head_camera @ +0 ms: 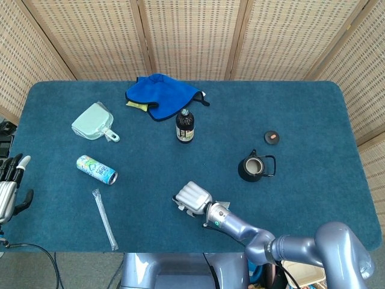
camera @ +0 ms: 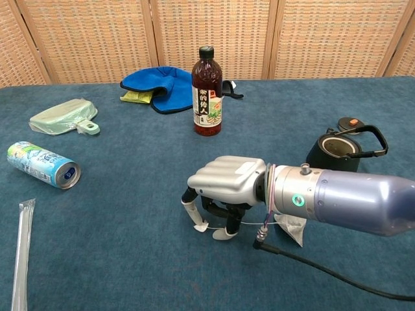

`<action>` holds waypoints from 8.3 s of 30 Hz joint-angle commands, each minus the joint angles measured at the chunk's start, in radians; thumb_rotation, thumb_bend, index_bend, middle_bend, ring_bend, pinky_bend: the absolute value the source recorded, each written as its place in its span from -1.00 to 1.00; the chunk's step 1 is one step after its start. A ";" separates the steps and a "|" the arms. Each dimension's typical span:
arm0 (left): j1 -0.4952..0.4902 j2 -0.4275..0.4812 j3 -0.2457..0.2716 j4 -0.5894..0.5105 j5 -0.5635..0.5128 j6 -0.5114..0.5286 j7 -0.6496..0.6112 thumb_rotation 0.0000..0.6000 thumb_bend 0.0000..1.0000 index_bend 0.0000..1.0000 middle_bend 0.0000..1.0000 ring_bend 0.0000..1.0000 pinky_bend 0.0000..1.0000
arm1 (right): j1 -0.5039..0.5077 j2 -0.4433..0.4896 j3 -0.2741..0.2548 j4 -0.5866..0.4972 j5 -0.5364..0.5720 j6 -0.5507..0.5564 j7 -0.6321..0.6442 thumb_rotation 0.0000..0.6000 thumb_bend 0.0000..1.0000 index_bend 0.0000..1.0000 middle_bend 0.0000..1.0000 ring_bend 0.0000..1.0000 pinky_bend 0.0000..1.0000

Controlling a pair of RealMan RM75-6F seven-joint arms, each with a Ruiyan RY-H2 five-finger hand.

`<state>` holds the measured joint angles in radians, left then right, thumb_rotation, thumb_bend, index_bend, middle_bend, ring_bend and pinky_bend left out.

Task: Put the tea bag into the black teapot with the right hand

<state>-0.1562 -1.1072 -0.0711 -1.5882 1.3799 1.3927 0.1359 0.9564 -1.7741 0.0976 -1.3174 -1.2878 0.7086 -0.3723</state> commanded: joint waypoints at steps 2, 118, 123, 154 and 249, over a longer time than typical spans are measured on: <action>0.001 -0.002 0.000 0.005 -0.001 0.000 -0.004 1.00 -0.05 -1.00 -1.00 -1.00 -1.00 | 0.002 -0.003 0.000 0.002 0.002 -0.001 0.000 1.00 -0.11 0.07 0.76 0.73 0.95; 0.005 0.025 0.010 -0.049 0.024 0.008 0.018 1.00 -0.05 -1.00 -1.00 -1.00 -1.00 | -0.222 0.535 0.086 -0.318 -0.031 0.325 0.243 1.00 0.23 0.24 0.78 0.73 0.96; 0.004 0.024 0.011 -0.047 0.021 0.002 0.022 1.00 -0.05 -1.00 -1.00 -1.00 -1.00 | -0.236 0.558 0.101 -0.296 -0.007 0.328 0.271 1.00 0.23 0.24 0.78 0.73 0.96; 0.000 0.023 0.005 -0.049 0.007 -0.002 0.034 1.00 -0.05 -1.00 -1.00 -1.00 -1.00 | -0.303 0.611 0.125 -0.220 0.028 0.350 0.352 1.00 0.23 0.24 0.78 0.73 0.96; 0.018 0.020 0.014 -0.035 0.011 0.013 0.020 1.00 -0.05 -1.00 -1.00 -1.00 -1.00 | -0.242 0.601 -0.035 -0.292 -0.038 0.070 0.137 0.04 0.45 -0.48 0.92 0.87 1.00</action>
<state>-0.1387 -1.0877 -0.0574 -1.6235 1.3911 1.4062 0.1563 0.7062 -1.1838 0.0606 -1.6020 -1.3377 0.7915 -0.2341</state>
